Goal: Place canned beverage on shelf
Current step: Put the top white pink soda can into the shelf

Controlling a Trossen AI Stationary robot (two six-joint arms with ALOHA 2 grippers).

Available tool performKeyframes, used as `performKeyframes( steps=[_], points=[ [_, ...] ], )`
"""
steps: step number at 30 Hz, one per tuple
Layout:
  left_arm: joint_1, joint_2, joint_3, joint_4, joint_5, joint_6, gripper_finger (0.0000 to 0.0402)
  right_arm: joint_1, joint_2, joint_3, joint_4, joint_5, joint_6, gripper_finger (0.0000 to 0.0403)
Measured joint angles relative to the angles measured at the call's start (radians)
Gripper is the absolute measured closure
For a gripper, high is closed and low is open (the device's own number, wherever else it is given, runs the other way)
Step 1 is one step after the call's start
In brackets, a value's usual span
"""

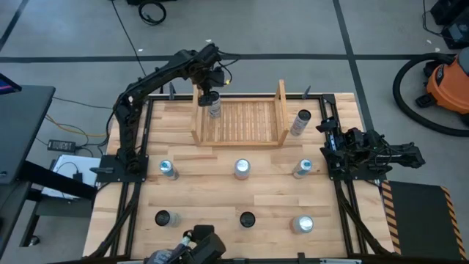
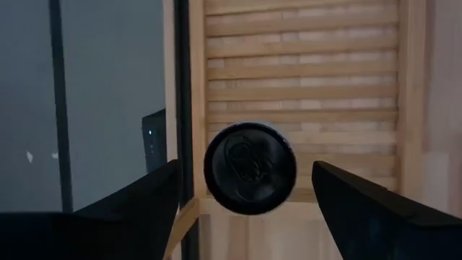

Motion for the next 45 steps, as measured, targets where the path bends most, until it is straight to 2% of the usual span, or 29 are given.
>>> performKeyframes(
  steps=[8,19,28,45],
  points=[
    [-0.05,-0.066,0.0,-0.041,0.003,-0.252,0.009,0.0,0.0,0.0,0.0,0.0,0.0,0.0036],
    [-0.184,-0.129,0.0,-0.173,0.012,-0.283,0.009,0.0,0.0,0.0,0.0,0.0,0.0,0.0036],
    [-0.24,-0.205,0.0,-0.332,0.015,-0.406,0.009,0.0,0.0,0.0,0.0,0.0,0.0,0.0036],
    [-0.363,-0.425,0.001,-0.375,0.016,-0.585,0.009,0.0,0.0,0.0,0.035,-0.004,0.0,0.0036]
  ],
)
